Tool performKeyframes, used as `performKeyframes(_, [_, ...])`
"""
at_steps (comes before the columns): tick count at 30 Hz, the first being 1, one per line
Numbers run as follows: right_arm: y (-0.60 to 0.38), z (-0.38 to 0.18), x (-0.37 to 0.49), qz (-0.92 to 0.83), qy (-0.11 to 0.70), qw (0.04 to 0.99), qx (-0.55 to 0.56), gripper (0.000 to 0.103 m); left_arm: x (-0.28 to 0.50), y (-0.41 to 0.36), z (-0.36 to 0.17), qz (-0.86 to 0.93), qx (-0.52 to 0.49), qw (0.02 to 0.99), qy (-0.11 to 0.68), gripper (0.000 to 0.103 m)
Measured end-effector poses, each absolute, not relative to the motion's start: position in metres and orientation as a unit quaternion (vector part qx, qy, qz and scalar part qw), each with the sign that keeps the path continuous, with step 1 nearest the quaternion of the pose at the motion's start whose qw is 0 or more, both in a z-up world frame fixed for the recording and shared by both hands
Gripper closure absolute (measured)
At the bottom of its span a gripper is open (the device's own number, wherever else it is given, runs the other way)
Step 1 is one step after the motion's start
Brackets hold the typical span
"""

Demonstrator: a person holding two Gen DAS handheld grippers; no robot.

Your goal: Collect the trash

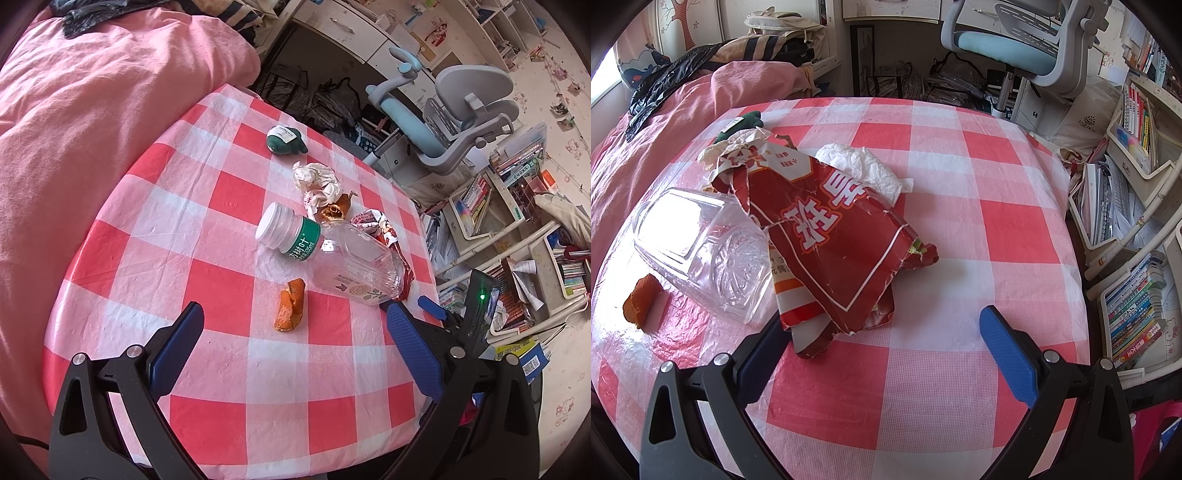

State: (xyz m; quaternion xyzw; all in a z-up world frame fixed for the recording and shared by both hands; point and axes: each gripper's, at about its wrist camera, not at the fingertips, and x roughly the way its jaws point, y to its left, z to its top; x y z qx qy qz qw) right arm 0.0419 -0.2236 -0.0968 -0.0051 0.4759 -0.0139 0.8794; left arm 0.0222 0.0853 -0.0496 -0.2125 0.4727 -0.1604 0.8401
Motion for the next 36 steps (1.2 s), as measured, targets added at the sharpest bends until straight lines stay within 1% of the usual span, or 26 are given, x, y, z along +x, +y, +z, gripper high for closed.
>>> performKeyframes(29, [-0.224, -0.097, 0.042, -0.014, 0.476, 0.879, -0.005, 0.007, 0.019, 0.086, -0.048, -0.161, -0.214, 0.841, 0.47, 0.008])
performKeyframes(33, [-0.224, -0.097, 0.042, -0.014, 0.476, 0.879, -0.005, 0.007, 0.016, 0.079, -0.043, -0.153, -0.186, 0.854, 0.462, 0.008])
performKeyframes(36, [-0.224, -0.097, 0.042, -0.014, 0.476, 0.879, -0.005, 0.007, 0.012, 0.07, -0.037, -0.141, -0.146, 0.87, 0.449, 0.008])
